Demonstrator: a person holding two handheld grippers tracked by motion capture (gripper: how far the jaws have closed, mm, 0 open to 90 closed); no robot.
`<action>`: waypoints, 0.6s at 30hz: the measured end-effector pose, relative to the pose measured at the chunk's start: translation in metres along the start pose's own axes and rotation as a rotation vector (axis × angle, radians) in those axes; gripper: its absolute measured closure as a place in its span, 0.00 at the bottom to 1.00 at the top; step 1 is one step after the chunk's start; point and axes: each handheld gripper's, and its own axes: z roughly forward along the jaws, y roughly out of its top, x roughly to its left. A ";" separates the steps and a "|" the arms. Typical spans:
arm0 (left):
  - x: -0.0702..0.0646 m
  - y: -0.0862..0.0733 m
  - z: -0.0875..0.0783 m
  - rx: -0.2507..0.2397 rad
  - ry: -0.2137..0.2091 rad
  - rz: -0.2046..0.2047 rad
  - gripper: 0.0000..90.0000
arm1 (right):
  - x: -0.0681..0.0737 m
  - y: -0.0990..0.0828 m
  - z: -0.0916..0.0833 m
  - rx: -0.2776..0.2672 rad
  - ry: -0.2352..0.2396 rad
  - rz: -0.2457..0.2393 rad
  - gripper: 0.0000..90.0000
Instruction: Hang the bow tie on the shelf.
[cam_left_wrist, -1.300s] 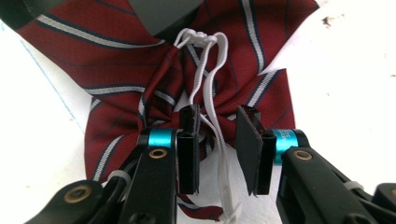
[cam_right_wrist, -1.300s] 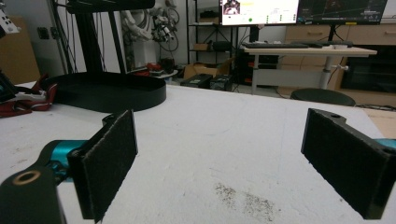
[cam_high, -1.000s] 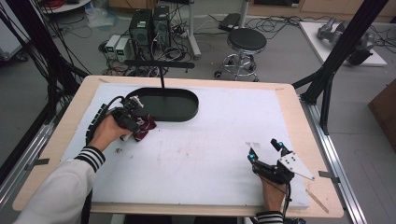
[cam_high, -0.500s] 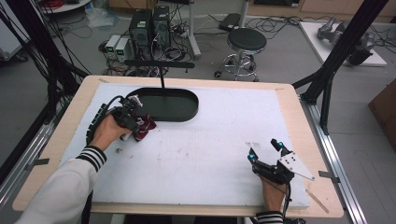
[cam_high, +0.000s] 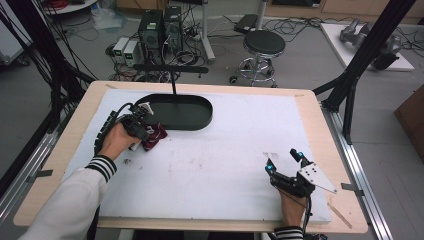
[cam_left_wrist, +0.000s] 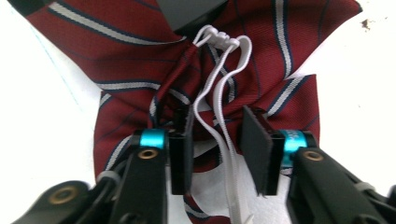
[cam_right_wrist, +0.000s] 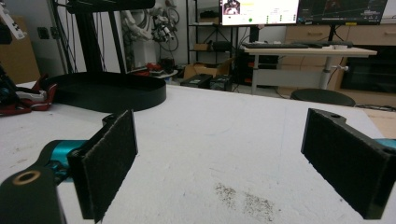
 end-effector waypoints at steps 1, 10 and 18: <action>0.000 0.000 0.000 -0.001 -0.004 -0.002 0.74 | 0.000 0.000 0.000 -0.003 -0.002 -0.006 0.11; -0.003 -0.001 -0.001 0.003 0.006 0.034 0.97 | 0.000 0.000 0.000 -0.002 -0.002 -0.007 0.11; 0.000 -0.004 -0.005 -0.047 -0.009 0.030 0.97 | -0.001 0.000 0.000 -0.003 -0.001 -0.006 0.11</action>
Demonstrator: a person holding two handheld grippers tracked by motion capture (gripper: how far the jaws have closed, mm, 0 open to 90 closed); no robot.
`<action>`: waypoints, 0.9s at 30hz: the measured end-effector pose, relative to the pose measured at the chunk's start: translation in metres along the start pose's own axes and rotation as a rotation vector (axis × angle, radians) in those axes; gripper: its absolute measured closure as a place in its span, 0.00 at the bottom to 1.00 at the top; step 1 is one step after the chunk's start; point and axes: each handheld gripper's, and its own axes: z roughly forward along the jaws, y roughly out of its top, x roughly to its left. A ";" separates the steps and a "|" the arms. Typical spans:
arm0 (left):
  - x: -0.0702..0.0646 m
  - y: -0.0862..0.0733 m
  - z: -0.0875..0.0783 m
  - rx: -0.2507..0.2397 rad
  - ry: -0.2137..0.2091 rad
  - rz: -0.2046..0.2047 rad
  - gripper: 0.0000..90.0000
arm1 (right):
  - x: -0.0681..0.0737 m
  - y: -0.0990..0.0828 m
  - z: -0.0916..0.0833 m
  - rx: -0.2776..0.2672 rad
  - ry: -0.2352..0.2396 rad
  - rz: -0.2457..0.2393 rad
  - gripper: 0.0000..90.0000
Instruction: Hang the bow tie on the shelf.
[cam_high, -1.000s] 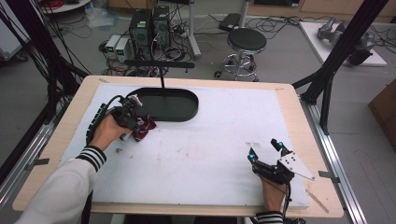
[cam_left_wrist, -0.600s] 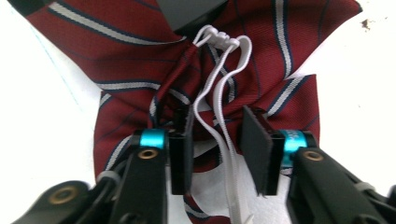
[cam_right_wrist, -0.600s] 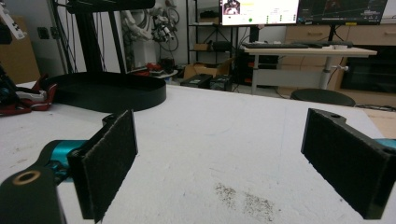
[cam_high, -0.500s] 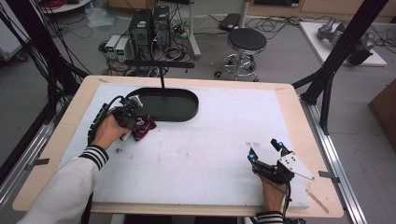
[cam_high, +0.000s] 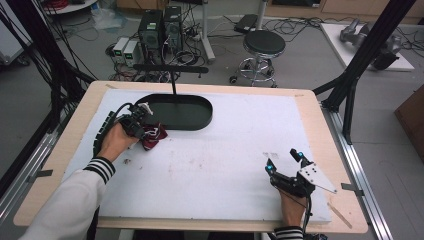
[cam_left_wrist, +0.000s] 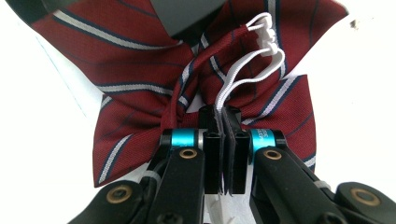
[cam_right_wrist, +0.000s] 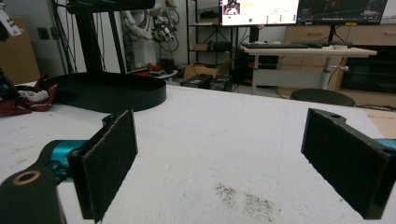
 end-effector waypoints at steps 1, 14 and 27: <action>0.001 -0.001 -0.002 -0.022 -0.007 -0.004 0.97 | 0.000 0.000 0.000 0.000 0.000 0.000 0.11; 0.016 -0.012 -0.026 -0.171 -0.079 -0.044 0.97 | 0.000 0.000 0.000 0.001 -0.002 0.002 0.11; 0.027 -0.014 -0.054 -0.336 -0.085 -0.080 0.97 | 0.001 0.000 0.000 0.005 -0.001 0.008 0.11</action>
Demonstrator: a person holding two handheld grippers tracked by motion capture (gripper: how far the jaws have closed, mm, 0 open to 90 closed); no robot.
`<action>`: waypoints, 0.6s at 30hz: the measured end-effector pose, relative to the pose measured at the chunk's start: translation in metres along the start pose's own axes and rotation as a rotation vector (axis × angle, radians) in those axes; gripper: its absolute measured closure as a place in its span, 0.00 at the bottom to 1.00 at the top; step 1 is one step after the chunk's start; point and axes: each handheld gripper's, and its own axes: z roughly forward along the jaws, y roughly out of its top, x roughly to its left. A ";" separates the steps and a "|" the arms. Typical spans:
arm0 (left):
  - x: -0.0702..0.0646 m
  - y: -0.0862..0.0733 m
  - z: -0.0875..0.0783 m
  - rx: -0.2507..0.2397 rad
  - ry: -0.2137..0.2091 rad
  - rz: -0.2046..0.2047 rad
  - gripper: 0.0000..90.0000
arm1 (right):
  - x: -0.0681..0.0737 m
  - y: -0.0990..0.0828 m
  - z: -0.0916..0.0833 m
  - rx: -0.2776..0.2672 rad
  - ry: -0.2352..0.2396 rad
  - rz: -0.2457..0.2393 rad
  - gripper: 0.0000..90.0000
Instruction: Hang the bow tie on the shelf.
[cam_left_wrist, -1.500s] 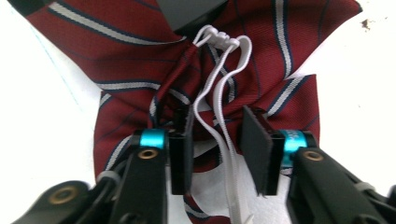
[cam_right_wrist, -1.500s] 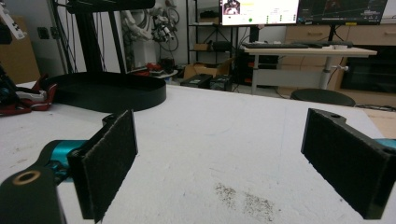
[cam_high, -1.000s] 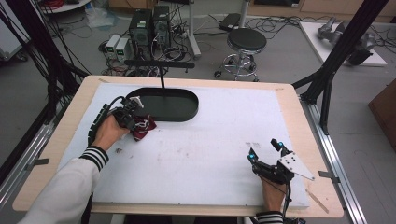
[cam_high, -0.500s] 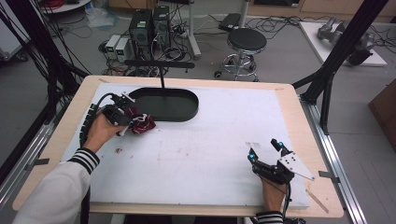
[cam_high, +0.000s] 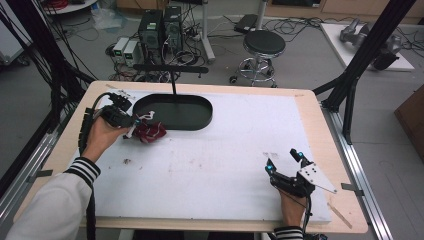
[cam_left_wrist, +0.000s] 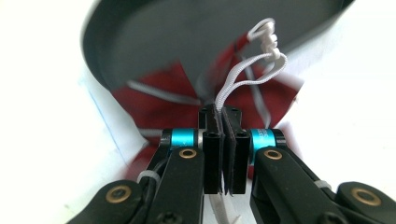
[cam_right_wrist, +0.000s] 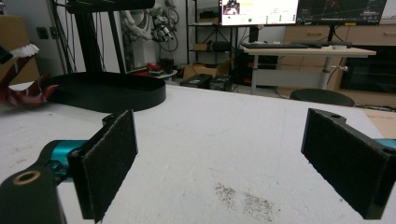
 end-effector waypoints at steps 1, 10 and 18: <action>0.000 0.001 -0.002 -0.015 0.001 0.001 0.97 | -0.001 0.000 0.000 -0.004 -0.002 -0.008 0.11; 0.004 0.012 -0.024 -0.172 -0.024 -0.011 0.97 | 0.000 0.000 0.000 0.001 0.000 0.000 0.11; 0.001 0.029 -0.043 -0.310 -0.023 0.011 0.97 | 0.000 0.000 0.000 0.000 -0.001 -0.002 0.11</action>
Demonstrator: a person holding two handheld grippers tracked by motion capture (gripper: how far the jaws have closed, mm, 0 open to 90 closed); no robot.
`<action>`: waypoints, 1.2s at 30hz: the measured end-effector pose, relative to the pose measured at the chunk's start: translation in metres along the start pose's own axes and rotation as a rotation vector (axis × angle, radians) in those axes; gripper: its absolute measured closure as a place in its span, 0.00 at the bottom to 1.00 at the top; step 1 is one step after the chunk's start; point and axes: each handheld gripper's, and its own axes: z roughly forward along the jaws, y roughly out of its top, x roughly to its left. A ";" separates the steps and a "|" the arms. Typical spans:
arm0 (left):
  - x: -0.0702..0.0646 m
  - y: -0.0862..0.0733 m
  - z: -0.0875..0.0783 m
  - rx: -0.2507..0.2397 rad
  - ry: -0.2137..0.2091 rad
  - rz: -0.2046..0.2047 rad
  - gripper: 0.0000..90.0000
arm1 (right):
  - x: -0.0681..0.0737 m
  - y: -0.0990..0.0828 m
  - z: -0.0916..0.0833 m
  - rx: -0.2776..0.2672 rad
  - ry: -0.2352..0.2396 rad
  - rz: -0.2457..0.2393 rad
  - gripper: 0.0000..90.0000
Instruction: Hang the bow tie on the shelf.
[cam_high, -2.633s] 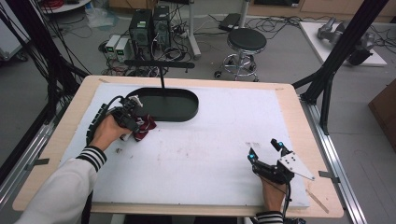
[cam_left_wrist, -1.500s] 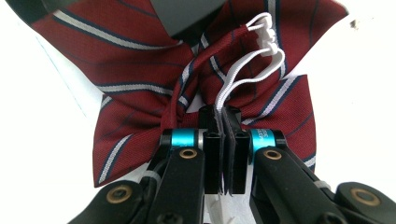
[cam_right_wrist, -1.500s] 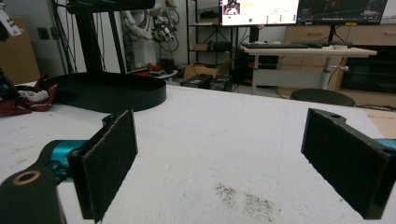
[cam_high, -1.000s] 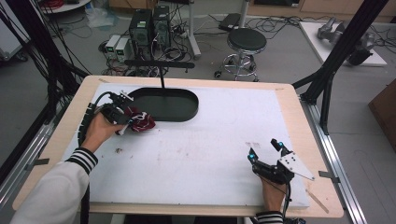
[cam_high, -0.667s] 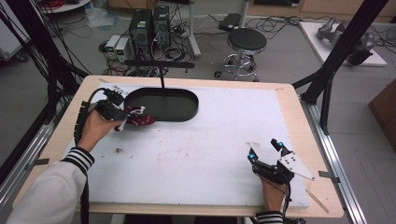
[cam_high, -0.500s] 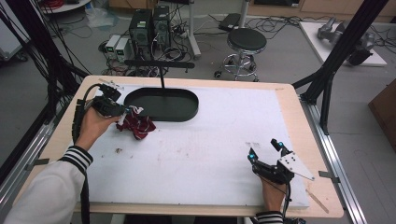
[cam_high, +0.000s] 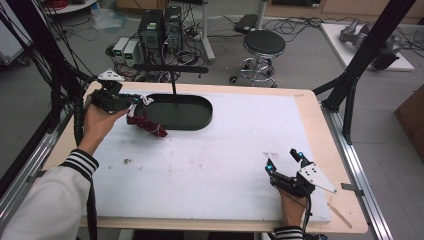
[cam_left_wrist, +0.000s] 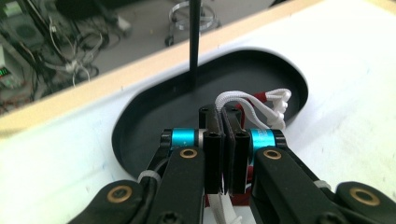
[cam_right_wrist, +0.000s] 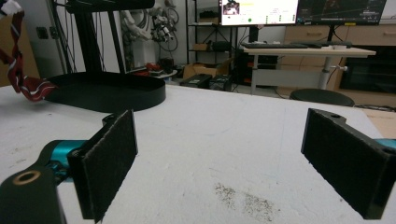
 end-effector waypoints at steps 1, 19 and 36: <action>-0.001 0.002 -0.001 -0.012 0.002 -0.003 0.97 | 0.000 0.000 0.000 0.000 0.000 0.000 0.11; 0.003 0.035 0.015 -0.158 -0.009 0.007 0.97 | 0.000 0.000 0.000 -0.005 -0.003 -0.002 0.11; 0.012 0.060 0.052 -0.179 -0.004 -0.002 0.97 | 0.000 0.000 0.000 -0.003 -0.001 0.002 0.11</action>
